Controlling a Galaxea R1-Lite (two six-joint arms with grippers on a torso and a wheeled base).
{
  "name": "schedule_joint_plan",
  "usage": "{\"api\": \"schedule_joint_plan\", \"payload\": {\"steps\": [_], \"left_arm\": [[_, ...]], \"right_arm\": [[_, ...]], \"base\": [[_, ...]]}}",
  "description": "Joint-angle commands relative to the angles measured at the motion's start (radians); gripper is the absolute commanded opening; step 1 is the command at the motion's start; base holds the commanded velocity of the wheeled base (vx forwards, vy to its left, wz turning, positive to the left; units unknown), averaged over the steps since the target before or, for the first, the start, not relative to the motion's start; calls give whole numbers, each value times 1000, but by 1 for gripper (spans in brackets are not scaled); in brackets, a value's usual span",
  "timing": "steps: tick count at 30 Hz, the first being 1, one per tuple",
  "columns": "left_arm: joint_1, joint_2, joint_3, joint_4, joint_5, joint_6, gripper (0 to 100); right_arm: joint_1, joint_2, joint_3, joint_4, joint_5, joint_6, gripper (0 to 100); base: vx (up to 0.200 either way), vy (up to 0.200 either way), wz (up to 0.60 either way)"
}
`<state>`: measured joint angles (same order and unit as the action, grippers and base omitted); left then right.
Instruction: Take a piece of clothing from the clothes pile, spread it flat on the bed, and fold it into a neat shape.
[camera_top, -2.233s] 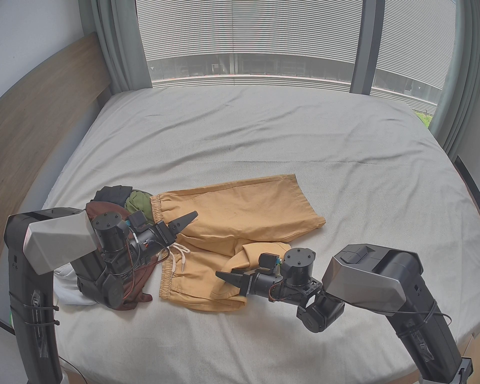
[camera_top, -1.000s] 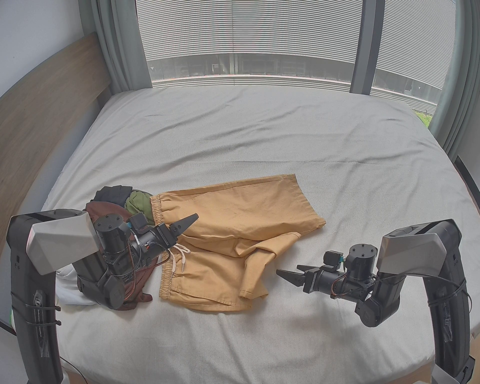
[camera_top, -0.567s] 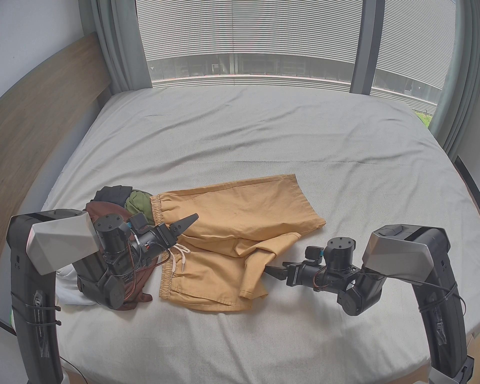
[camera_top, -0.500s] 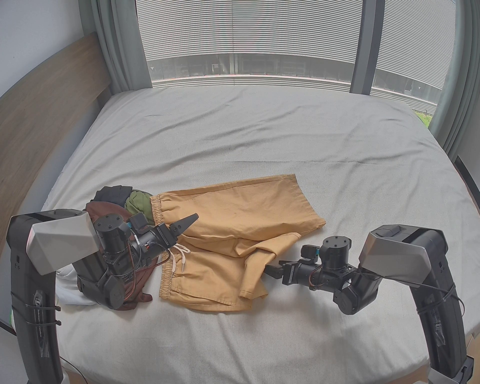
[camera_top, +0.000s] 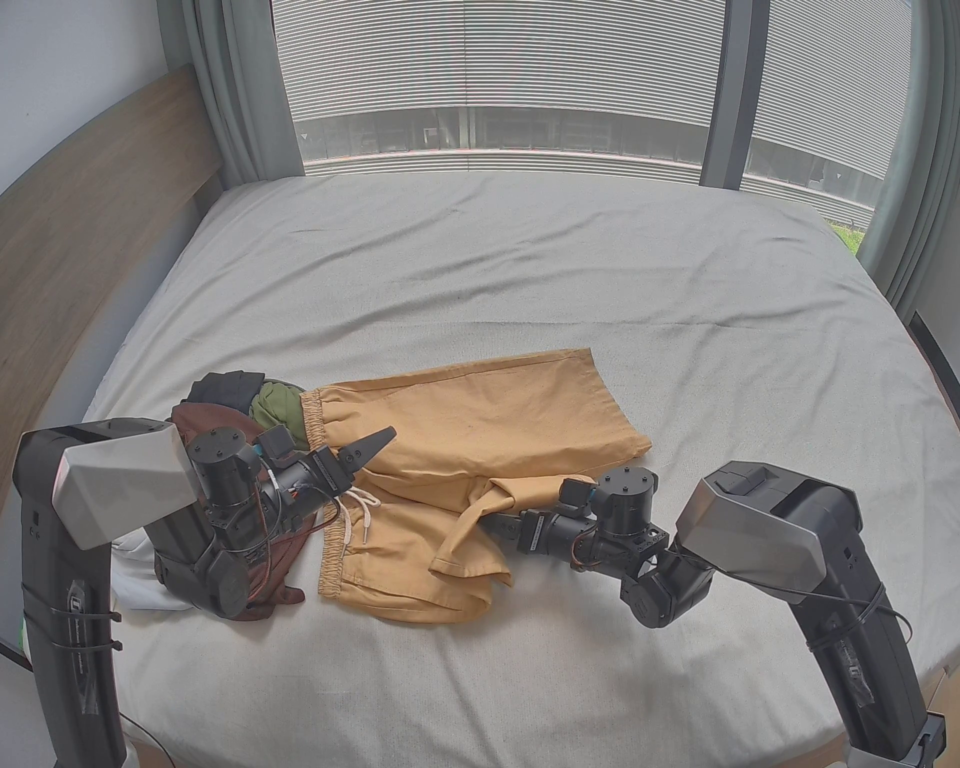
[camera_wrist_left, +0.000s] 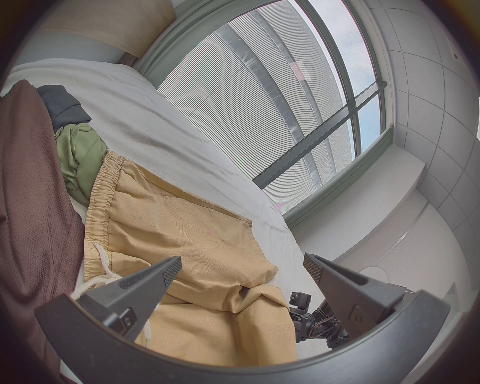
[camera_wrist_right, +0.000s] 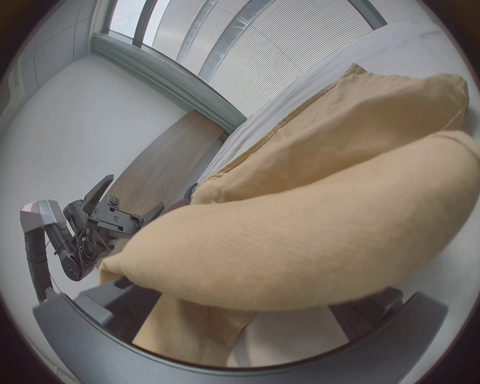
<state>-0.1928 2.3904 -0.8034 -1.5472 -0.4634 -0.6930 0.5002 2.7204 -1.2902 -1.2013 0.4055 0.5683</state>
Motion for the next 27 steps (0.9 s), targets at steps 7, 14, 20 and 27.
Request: {"api": "schedule_joint_plan", "payload": {"steps": [7,14,20,27], "left_arm": [[1,3,0,-1,0,0,100],[1,3,0,-1,0,0,100],[1,3,0,-1,0,0,100],[1,10,0,-1,0,0,100]], "right_arm": [[9,51,-47,-55,-21,36,100],[12,28,20,-156,-27,99,100],[15,-41,134,-244,-21,120,100],[21,-50,149,-285,-19,168,100]], "base": [[0,0,0],[0,0,0],[0,0,0],[0,0,0]]}}
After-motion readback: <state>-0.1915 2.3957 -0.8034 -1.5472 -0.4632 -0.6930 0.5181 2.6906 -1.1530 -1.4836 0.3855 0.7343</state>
